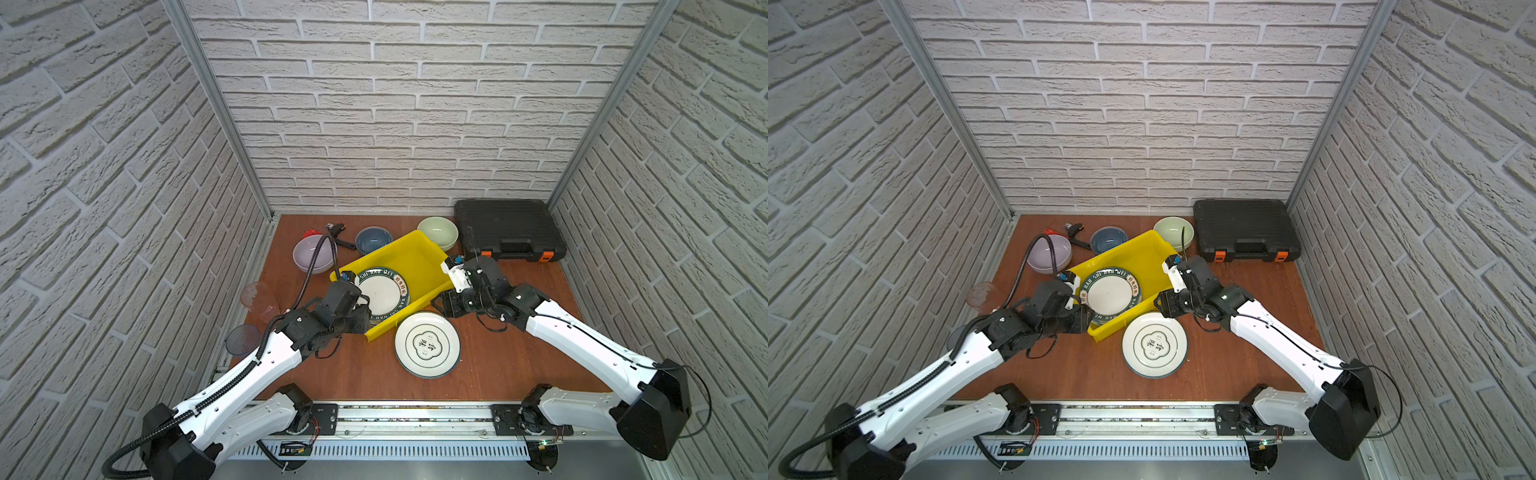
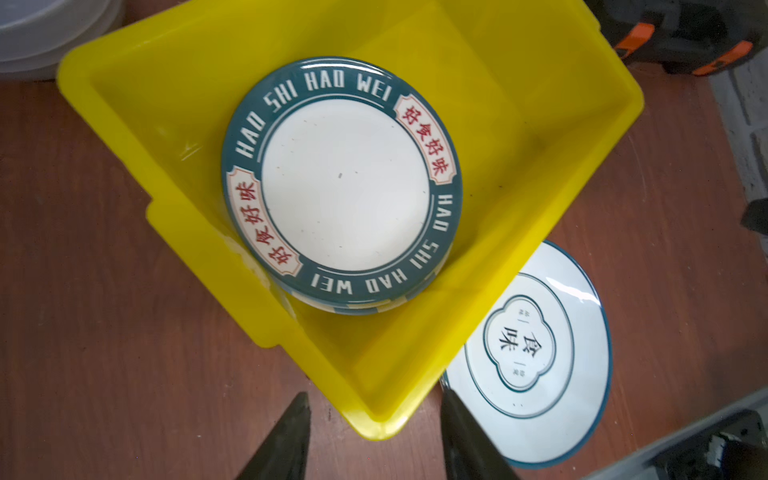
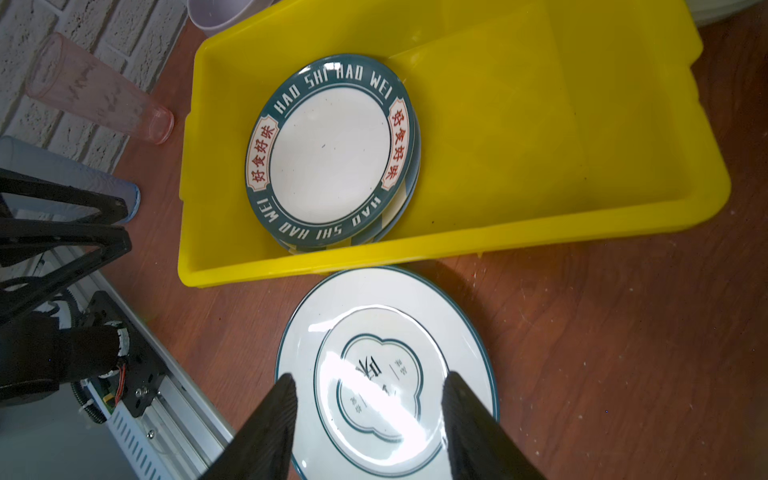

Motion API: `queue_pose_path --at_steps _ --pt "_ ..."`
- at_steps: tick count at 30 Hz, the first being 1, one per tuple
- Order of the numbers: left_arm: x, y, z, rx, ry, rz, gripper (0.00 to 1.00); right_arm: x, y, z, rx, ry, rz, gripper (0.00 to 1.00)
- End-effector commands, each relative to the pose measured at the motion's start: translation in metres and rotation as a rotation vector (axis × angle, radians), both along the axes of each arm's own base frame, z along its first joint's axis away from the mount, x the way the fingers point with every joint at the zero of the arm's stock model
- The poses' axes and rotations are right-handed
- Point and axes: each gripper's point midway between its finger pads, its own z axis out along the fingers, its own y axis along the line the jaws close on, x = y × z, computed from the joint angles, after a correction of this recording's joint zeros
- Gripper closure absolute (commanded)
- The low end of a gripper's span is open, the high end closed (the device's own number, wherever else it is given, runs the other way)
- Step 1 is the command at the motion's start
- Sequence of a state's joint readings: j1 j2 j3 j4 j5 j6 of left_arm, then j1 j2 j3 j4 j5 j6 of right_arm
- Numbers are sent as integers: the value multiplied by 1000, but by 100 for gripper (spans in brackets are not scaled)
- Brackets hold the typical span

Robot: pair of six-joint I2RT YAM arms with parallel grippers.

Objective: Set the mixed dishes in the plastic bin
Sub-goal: 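Withdraw both grippers from the bin and move them to the cloud-motif plate rims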

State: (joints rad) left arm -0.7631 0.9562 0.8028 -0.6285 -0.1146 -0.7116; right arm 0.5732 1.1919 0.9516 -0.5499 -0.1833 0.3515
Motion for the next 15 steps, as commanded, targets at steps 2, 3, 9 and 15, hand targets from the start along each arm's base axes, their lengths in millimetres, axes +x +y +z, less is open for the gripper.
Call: queue_pose_path --at_steps 2,3,9,15 --pt "-9 -22 -2 -33 -62 -15 49 -13 -14 -21 39 62 -42 46" --pt "-11 -27 -3 -38 -66 -25 49 -16 -18 -26 43 78 -52 47" --pt "-24 -55 -15 -30 -78 -74 52 -23 -36 -47 60 127 -111 54" --pt "-31 -82 -32 -49 -53 -75 56 -30 -41 -62 80 166 -118 57"
